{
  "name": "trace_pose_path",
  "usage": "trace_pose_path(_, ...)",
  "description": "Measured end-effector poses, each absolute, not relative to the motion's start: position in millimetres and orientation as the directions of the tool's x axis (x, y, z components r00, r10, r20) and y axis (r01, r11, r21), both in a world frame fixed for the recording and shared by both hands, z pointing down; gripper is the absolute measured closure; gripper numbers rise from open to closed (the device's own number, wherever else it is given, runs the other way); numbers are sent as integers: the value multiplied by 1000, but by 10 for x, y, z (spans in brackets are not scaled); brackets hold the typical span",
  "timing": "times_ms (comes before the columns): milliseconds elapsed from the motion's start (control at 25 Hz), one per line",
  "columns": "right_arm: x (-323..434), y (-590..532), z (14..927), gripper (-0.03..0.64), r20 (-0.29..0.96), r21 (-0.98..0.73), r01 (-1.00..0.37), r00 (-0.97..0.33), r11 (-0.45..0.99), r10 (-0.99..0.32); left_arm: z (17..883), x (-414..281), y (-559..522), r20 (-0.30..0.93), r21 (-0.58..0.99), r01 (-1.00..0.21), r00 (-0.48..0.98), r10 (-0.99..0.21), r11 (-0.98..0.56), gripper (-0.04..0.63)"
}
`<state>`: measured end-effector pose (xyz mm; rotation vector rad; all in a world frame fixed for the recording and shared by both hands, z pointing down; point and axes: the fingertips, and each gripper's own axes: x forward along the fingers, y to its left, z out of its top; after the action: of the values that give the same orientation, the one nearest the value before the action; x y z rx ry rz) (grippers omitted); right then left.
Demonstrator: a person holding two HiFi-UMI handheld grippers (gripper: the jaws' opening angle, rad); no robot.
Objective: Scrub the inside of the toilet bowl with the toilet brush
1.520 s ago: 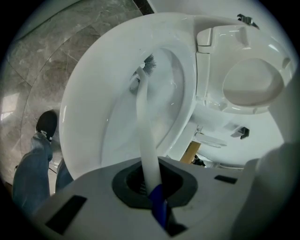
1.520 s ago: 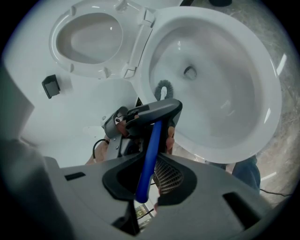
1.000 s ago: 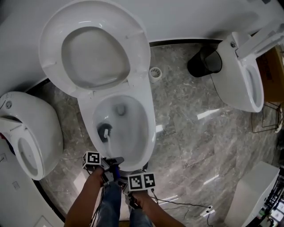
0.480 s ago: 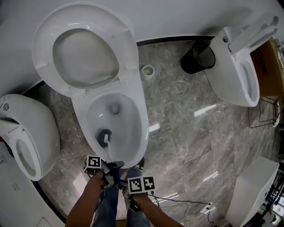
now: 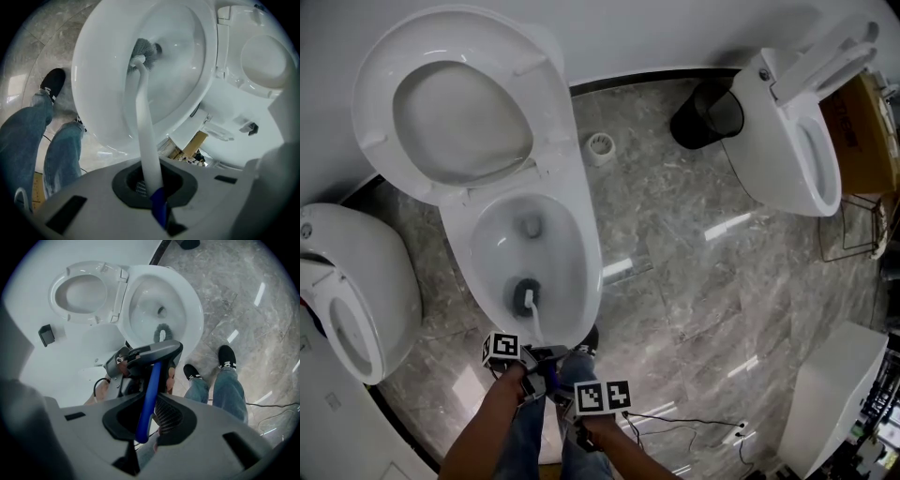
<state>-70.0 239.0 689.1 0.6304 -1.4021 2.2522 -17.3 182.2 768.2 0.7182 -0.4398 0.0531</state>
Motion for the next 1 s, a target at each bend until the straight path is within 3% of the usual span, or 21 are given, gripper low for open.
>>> trace_pose_path(400,-429,2359,6903,554,622,-698,-582,-781,-417,49,7705,157,1856,383,628,-235,923,-32,742,595)
trace_pose_path(1000,-152,2087,6957,555,636,-690,-503,-765,-520,-104,7722,538,1653,313,643,-244,949,41,726,595)
